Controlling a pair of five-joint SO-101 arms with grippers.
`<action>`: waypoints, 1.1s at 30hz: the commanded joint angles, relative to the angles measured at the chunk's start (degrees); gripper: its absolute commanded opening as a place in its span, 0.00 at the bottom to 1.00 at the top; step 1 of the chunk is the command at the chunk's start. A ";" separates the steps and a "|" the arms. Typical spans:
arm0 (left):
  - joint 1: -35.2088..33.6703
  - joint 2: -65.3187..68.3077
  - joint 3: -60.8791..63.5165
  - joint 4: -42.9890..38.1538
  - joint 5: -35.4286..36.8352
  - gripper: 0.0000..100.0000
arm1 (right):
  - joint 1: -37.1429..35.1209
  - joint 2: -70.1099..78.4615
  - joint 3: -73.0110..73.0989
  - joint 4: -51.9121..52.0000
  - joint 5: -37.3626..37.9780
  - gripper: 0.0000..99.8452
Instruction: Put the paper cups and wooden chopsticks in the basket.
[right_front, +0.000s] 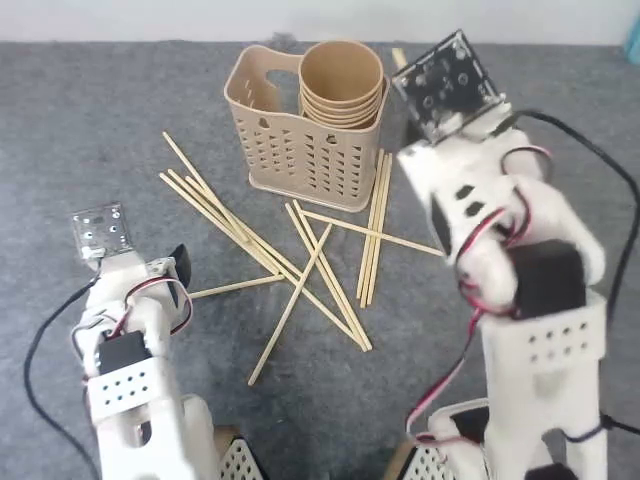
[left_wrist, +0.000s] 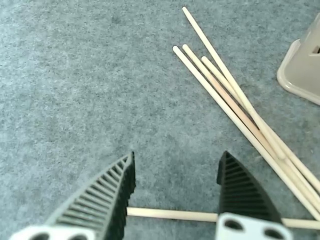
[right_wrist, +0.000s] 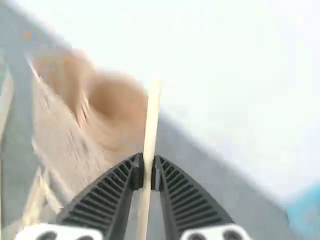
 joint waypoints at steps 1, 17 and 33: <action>-0.18 -1.23 -0.22 -1.23 -0.35 0.26 | -5.05 -2.77 -2.99 -12.62 -5.89 0.01; -0.18 -1.23 -0.22 -1.32 -0.35 0.26 | -13.14 20.88 -10.64 -48.92 -19.69 0.01; -0.18 -1.23 -0.22 -2.90 -0.35 0.26 | -11.65 54.81 -40.70 -44.62 -20.04 0.01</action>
